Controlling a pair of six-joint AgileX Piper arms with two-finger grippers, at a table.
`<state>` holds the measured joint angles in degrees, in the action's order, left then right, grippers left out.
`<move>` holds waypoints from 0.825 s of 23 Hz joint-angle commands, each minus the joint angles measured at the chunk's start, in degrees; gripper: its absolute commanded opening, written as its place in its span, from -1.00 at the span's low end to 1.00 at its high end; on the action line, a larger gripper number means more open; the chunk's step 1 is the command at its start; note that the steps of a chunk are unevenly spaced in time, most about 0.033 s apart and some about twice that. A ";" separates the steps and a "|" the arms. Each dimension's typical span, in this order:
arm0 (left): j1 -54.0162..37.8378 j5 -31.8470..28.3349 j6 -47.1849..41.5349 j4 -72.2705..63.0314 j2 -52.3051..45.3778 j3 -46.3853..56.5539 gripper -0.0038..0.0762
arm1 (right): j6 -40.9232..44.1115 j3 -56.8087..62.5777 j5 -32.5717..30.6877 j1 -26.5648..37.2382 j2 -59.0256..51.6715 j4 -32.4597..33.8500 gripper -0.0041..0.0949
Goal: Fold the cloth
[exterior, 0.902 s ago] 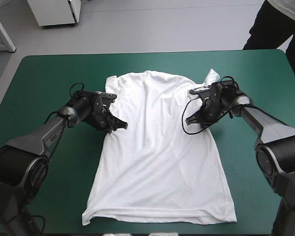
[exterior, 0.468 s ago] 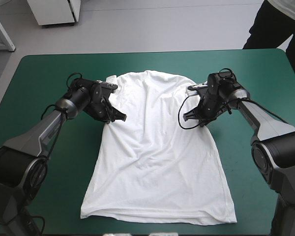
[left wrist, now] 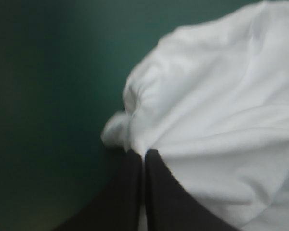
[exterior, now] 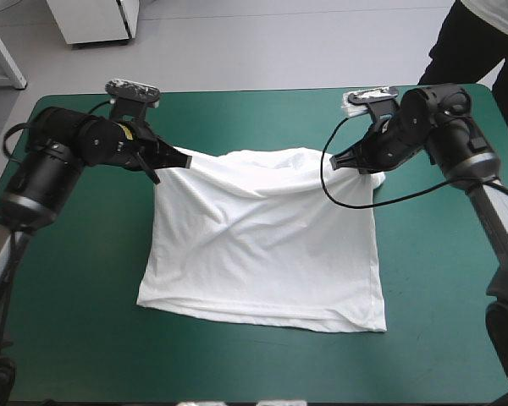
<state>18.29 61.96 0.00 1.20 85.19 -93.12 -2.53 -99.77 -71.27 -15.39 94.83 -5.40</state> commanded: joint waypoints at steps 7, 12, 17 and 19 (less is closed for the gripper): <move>0.30 -1.90 -0.78 -2.34 -13.54 -3.91 -0.93 | 1.08 -7.90 -0.17 0.44 -10.43 -0.21 -0.94; 0.30 -2.57 -0.78 -2.98 -18.33 -3.91 -0.93 | 1.34 -13.45 -0.17 0.44 -13.10 -2.59 -0.94; 0.30 -10.61 -0.78 -2.98 -18.18 -3.91 -0.93 | 1.34 -17.53 2.17 0.44 -13.66 -2.75 -0.94; 0.30 -17.14 -0.78 -2.87 -14.95 -3.91 -0.93 | 1.34 -17.53 8.55 0.44 -13.09 -2.52 -0.94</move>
<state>18.29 54.10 -0.38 -1.41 68.96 -95.22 -1.14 -115.53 -70.40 -15.39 83.12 -7.79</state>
